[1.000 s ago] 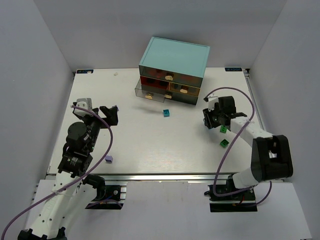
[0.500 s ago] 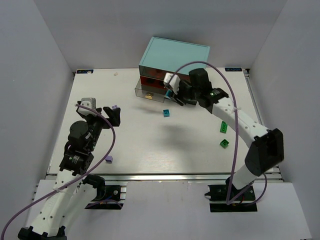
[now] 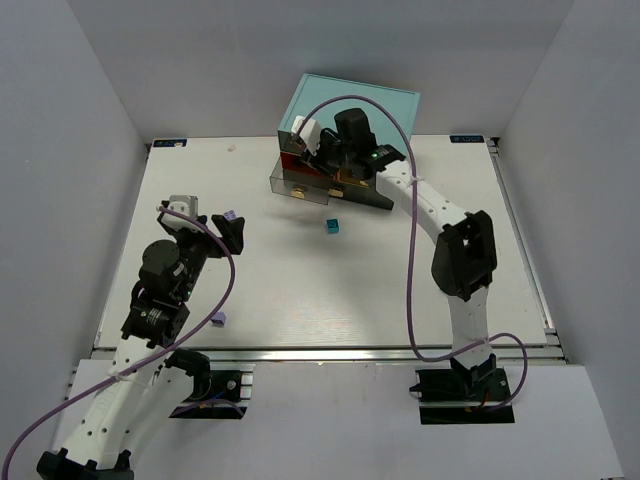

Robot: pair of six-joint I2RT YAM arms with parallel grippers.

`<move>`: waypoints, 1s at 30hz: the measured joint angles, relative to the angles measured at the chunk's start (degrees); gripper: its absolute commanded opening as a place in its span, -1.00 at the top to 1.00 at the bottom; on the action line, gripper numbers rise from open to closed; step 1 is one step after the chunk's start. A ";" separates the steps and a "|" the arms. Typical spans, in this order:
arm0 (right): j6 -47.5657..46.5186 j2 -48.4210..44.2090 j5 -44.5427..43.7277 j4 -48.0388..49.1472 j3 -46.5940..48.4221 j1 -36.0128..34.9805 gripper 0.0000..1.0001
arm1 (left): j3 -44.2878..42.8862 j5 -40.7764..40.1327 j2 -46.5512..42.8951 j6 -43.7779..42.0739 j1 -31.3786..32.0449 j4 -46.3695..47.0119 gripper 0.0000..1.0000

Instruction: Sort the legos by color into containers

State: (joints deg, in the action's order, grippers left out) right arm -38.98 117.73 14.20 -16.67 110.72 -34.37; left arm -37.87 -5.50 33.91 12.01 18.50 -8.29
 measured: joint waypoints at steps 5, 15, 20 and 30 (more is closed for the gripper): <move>1.01 2.69 -0.79 0.13 2.05 0.00 -0.29 | 0.00 0.50 -0.04 -0.22 0.00 0.22 -0.96; 7.37 -5.97 4.37 1.86 -10.40 0.17 0.19 | 0.00 1.92 -1.25 -0.24 0.00 0.44 -0.95; 12.85 -21.24 7.61 5.53 -28.39 0.24 1.00 | 0.00 2.82 -2.23 -0.20 0.00 1.01 -0.94; 27.78 -23.61 -1.42 18.38 -49.18 -0.02 0.17 | 0.00 3.52 -2.36 -0.17 0.00 1.05 -0.94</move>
State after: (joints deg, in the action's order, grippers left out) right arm -11.20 94.13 12.78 1.72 61.54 -34.39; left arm -37.87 -1.98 31.55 11.84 18.50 -7.25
